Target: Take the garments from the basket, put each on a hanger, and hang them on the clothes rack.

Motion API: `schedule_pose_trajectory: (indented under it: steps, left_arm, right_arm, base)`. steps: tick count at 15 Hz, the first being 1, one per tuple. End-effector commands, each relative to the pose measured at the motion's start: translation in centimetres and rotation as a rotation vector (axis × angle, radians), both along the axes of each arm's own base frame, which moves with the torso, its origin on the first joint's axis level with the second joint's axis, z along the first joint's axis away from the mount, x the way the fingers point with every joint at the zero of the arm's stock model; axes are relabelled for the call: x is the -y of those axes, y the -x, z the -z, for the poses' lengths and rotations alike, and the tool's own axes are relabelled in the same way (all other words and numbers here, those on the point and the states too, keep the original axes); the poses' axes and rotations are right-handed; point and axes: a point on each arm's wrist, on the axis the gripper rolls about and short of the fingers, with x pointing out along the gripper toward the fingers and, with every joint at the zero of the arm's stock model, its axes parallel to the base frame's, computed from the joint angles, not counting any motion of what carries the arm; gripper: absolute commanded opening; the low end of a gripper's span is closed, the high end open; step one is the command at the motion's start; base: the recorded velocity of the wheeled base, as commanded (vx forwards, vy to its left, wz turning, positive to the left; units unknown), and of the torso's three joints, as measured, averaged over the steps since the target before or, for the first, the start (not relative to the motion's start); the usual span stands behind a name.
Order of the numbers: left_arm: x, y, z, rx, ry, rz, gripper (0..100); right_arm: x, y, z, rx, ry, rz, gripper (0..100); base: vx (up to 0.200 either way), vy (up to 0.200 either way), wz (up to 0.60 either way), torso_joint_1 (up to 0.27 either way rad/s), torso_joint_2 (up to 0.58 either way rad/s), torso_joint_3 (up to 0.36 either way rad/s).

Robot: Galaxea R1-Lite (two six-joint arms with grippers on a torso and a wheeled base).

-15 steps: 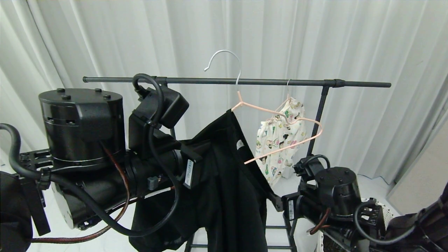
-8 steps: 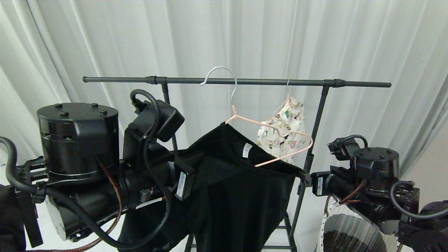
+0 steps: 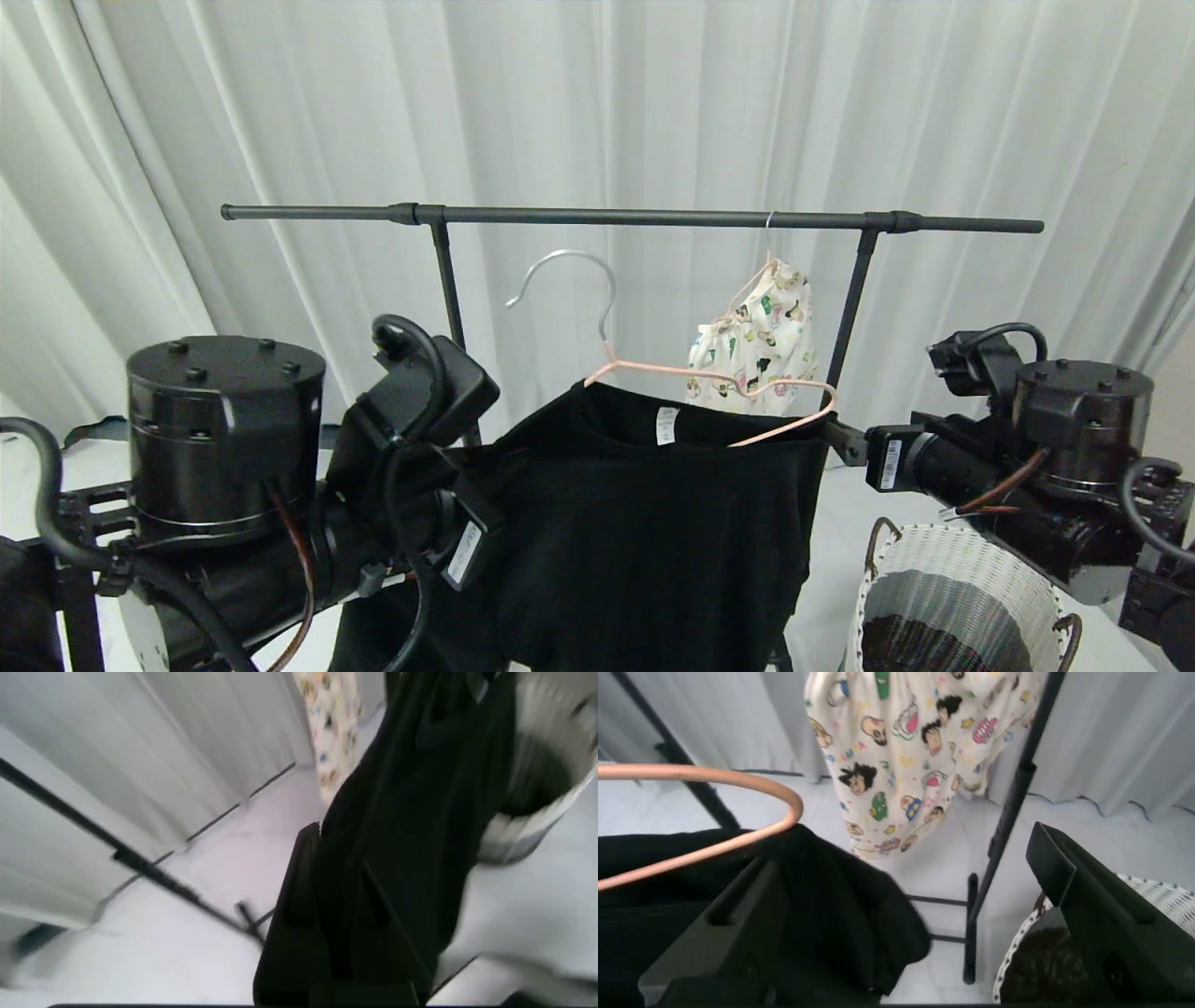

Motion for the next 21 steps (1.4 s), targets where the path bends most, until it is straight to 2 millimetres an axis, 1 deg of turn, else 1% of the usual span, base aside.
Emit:
schedule_pose_trajectory:
  steps: [1,2,3,6,9,12,13,15,16,17,19,21]
  left_arm:
    - [-0.2,-0.1,1.4,-0.038,-0.046,-0.001,0]
    - [-0.1,-0.2,1.6,-0.045,-0.05,-0.001,0]
    - [-0.1,-0.3,1.7,-0.047,-0.052,-0.004,0]
    - [-0.6,-0.9,0.8,-0.012,-0.019,-0.038,0]
    - [-0.9,-1.3,0.6,0.014,0.002,-0.059,0]
    - [-0.8,-1.4,0.8,0.008,-0.004,-0.056,0]
    - [-0.6,-1.6,1.1,-0.002,-0.015,-0.052,0]
    - [0.0,-2.5,1.3,0.008,-0.01,-0.056,0]
    - [0.2,-2.8,1.5,0.016,-0.007,-0.057,0]
    - [0.8,-3.5,1.6,0.059,0.016,-0.068,0]
    - [1.4,-4.0,1.9,0.096,0.027,-0.096,0]
    - [1.8,-3.7,1.9,0.094,0.031,-0.082,0]
  right_arm:
    - [0.4,0.7,-1.8,0.046,-0.033,-0.013,100]
    - [0.5,0.9,-2.9,0.059,-0.033,-0.029,100]
    - [0.7,1.0,-3.0,0.052,-0.029,-0.027,100]
    - [1.7,0.8,-2.6,0.037,-0.017,0.011,100]
    - [2.8,0.4,-2.3,0.023,-0.015,0.023,100]
    - [2.9,0.4,-2.7,0.037,-0.014,0.005,100]
    - [3.0,0.6,-3.3,0.056,-0.028,-0.02,100]
    - [3.0,1.0,-5.3,0.081,-0.055,-0.088,100]
    - [3.1,1.2,-5.9,0.08,-0.058,-0.105,100]
    - [3.3,2.0,-8.2,0.074,-0.07,-0.168,100]
    - [3.8,3.3,-10.3,0.044,-0.077,-0.241,100]
    - [4.0,3.7,-10.9,0.046,-0.08,-0.254,100]
  base:
    - [0.0,0.0,0.0,0.0,0.0,0.0]
    - [0.0,0.0,0.0,0.0,0.0,0.0]
    - [0.0,0.0,0.0,0.0,0.0,0.0]
    - [0.0,0.0,0.0,0.0,0.0,0.0]
    - [0.0,0.0,0.0,0.0,0.0,0.0]
    - [0.0,0.0,0.0,0.0,0.0,0.0]
    - [0.0,0.0,0.0,0.0,0.0,0.0]
    - [0.0,0.0,0.0,0.0,0.0,0.0]
    - [0.0,0.0,0.0,0.0,0.0,0.0]
    - [0.0,0.0,0.0,0.0,0.0,0.0]
    - [0.0,0.0,0.0,0.0,0.0,0.0]
    - [0.0,0.0,0.0,0.0,0.0,0.0]
